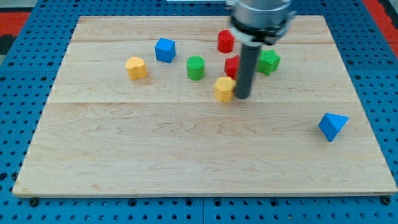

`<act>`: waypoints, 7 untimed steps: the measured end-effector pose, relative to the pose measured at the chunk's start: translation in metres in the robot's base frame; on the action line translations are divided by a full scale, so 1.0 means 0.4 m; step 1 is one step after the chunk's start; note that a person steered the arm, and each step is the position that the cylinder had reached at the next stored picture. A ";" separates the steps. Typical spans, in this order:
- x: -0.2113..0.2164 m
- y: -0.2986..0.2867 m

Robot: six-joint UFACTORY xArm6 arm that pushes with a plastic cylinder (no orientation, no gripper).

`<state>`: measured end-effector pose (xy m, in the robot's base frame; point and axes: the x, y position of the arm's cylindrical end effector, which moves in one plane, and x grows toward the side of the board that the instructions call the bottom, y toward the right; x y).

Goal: Move the yellow blocks towards the left center

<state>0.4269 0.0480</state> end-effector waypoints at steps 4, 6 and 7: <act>-0.130 -0.166; -0.078 -0.247; -0.078 -0.247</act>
